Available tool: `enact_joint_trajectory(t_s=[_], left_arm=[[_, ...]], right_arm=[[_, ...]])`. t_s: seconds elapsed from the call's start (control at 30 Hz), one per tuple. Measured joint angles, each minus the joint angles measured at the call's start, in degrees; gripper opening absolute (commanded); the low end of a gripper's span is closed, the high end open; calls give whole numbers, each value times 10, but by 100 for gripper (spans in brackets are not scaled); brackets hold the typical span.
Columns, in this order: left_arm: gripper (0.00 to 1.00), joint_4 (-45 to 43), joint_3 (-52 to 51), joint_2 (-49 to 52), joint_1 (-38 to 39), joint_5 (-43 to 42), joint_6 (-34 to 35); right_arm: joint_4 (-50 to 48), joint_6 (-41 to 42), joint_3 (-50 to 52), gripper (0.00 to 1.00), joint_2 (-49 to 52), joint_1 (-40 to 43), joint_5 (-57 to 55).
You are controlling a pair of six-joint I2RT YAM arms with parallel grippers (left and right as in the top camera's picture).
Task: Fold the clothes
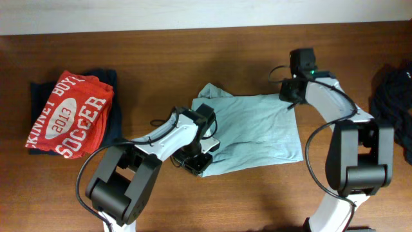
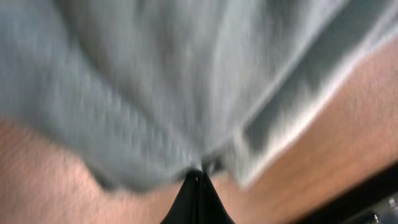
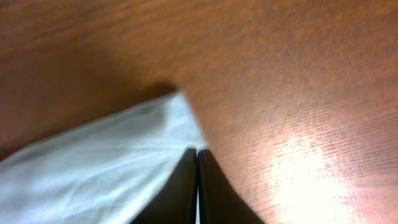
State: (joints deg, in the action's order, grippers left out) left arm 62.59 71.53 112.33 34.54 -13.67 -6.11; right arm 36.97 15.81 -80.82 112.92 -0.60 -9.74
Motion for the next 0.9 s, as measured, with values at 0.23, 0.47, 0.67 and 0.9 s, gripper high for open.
enact_joint_trajectory(t_s=[0.23, 0.47, 0.67, 0.9], left_arm=[[22, 39, 154, -63, -17, 65, 3], [17, -106, 193, -110, -52, 99, 3], [11, -175, 189, -19, -80, 74, -25], [7, -197, 179, 94, -78, 47, -53]], right_arm=[[127, 8, -36, 10, -80, 0, 102], [264, 11, -33, 9, -101, -8, 155], [231, -54, 42, 8, -101, -49, 195], [88, -105, 174, 5, -99, -126, 232]])
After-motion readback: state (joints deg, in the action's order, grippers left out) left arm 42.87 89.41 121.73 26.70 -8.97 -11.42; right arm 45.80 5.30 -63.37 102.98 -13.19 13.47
